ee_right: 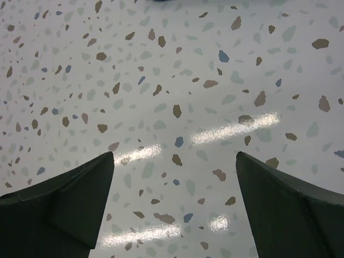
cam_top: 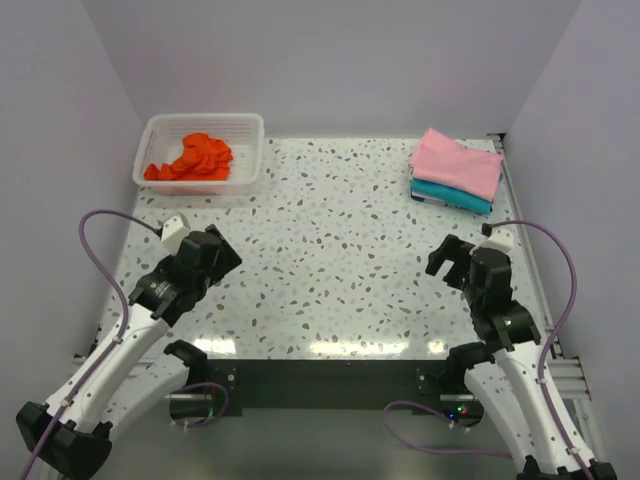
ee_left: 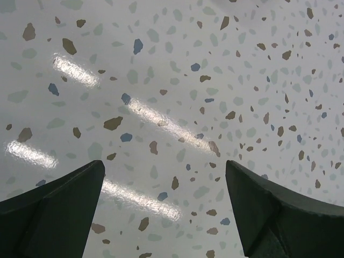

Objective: Fold and stack the t-shirts
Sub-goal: Grab the tshirt from the pile

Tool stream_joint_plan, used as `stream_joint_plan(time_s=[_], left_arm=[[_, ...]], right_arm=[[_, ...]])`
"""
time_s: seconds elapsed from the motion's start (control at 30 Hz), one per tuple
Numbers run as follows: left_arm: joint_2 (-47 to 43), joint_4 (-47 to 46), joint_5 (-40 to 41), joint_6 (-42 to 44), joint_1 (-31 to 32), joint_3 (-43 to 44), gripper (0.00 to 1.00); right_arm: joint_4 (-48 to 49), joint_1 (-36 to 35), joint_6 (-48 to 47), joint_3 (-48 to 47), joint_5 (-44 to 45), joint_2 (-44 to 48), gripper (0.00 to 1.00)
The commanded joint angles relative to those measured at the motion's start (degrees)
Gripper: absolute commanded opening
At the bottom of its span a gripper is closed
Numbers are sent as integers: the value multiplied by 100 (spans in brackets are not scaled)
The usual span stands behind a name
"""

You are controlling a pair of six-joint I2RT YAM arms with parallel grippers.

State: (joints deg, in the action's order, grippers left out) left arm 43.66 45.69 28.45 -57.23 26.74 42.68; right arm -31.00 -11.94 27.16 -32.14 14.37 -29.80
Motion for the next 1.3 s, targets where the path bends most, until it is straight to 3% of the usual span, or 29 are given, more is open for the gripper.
stream_joint_plan(time_s=[0.0,0.37,0.57,1.0,1.27], left_arm=[[29,-297,3,107,-20,-58,100],[818,-693,300,309,-29,434,100],[1838,-754,714,616,-99,1506,100],[3868,-1423,-409,1908,-1688,3694,100],[6091,-1168,-1341,2453,-2673,5704,100]], right_arm=[[367,-10,-79,-3,40,185,99],[376,-1,88,-20,58,-201,99],[543,8,35,76,-40,-166,99],[727,-1,-17,138,-400,-368,99],[719,-1,-79,129,-523,-544,99]])
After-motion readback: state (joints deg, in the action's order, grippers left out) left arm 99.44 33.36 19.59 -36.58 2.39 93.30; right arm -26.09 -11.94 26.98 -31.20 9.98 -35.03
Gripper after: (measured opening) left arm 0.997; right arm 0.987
